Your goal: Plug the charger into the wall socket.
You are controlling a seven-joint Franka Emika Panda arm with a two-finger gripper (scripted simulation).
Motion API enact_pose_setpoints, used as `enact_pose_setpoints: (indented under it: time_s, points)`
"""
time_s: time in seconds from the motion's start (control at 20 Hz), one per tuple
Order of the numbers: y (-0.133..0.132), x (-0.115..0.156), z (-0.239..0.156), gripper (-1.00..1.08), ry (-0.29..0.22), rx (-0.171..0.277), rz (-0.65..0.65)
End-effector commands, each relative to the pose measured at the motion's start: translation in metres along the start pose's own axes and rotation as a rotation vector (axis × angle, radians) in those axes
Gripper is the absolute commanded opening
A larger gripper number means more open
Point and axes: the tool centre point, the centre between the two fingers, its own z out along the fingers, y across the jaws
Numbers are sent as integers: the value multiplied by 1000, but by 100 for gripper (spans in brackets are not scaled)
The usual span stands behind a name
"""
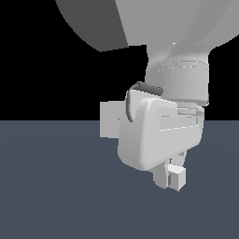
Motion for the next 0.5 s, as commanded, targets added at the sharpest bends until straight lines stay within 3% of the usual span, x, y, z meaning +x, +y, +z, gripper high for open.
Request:
enact_pose_setpoints:
  time_s: [0.0,0.45]
  points:
    - [0,1,0,-100,0,0,4]
    - [-8,8,-7,-100,1,-4,89]
